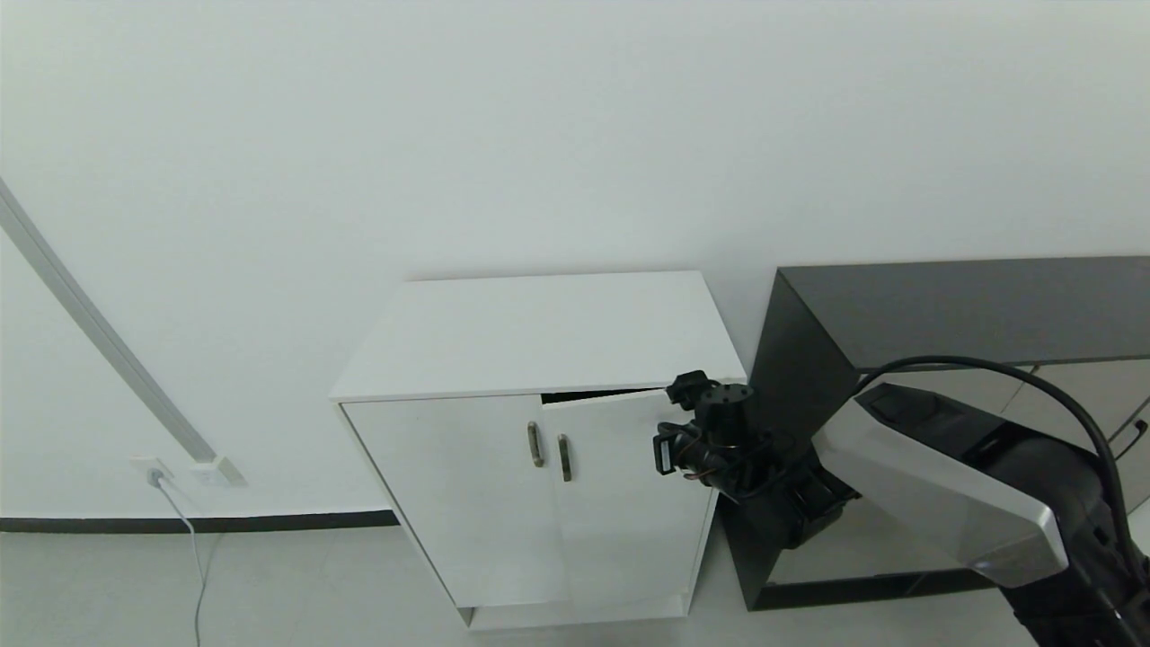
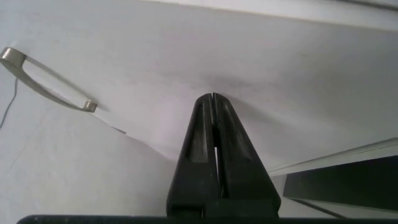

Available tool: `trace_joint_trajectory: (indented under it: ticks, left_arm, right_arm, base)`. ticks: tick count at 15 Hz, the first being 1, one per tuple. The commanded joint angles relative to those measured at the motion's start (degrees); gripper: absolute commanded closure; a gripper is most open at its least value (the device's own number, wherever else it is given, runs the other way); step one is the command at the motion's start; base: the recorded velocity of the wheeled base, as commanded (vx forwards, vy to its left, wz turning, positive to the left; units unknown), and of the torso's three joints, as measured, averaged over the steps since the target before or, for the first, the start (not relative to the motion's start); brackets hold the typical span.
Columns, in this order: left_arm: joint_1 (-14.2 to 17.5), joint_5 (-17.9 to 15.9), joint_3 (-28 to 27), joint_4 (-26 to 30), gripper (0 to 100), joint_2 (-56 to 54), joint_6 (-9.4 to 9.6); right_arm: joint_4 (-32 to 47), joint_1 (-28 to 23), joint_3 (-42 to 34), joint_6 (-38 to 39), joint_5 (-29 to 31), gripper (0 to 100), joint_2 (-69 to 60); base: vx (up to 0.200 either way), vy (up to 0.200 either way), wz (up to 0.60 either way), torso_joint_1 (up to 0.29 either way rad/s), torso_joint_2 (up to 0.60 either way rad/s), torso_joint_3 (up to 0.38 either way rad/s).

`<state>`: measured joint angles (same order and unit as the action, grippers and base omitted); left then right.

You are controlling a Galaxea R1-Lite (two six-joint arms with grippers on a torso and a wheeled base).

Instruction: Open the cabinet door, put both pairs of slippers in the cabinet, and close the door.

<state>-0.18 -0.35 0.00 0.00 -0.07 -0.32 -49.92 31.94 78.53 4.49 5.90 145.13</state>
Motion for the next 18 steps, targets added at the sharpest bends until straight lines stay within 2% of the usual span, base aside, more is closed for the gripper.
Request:
trace_joint_trajectory:
  ticks: [1,18]
  left_arm:
    - [0.01,0.00,0.00,0.00,100,0.07,-0.03]
    - [0.01,0.09,0.00,0.00,100,0.07,-0.30]
  right_arm:
    - [0.00,-0.12,0.66,0.00,-0.01,100,0.07]
    - [0.00,-0.83,3.29,-0.09,0.08,100,1.21]
  base:
    - [0.000,0.000,0.00,0.000,0.00,0.000]
    - [0.000,0.000,0.00,0.000,0.00,0.000]
